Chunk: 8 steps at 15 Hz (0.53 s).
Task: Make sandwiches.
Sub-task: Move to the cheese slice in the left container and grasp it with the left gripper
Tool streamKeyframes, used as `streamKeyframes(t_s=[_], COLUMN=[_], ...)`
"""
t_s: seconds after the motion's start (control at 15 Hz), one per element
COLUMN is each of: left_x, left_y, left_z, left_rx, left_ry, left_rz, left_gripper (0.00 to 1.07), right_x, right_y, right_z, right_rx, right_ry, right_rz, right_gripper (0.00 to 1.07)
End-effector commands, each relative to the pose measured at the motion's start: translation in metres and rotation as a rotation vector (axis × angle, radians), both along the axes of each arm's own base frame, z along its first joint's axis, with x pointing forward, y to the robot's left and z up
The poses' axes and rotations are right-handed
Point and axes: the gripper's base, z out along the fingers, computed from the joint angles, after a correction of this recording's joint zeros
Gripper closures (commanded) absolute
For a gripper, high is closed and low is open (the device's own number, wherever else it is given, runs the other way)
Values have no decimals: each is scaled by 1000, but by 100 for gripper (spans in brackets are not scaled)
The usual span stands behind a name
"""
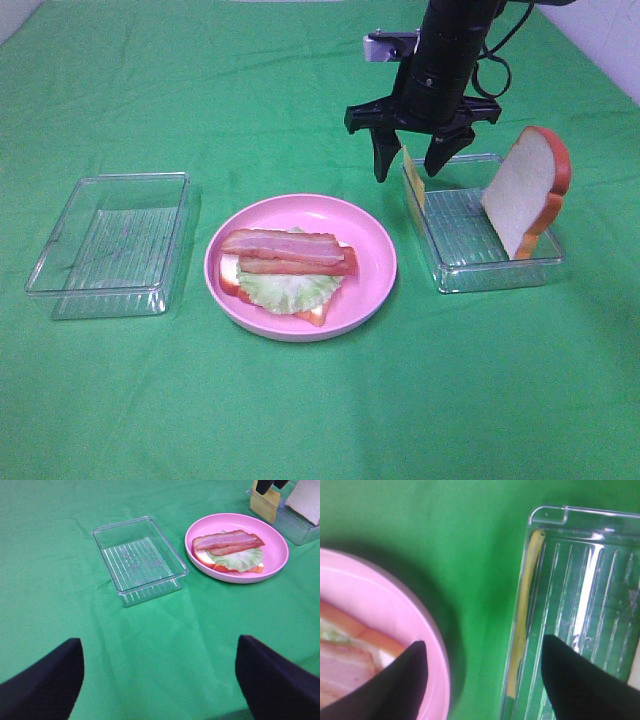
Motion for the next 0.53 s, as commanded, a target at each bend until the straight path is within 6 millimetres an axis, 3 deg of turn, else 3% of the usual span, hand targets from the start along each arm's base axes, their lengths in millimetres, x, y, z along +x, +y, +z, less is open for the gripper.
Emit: streamKeyframes(t_s=[0.07,0.13,0.53], left_x=[-3,-3,-3], left_y=[1,1,1], left_z=[-1,-1,0], left_rx=[-18,-18,-17], left_ry=[-26,-26,-25], left_rz=[-3,-3,-3], left_gripper=[27,27,27], right_x=[8,10,13], right_y=[-5,-7,-13], right_z=[-10,-11,-11], right_rx=[-27,-17,-12], right_ry=[-22,-32,-29], right_rz=[11,-3,-26], right_gripper=[49,51,96])
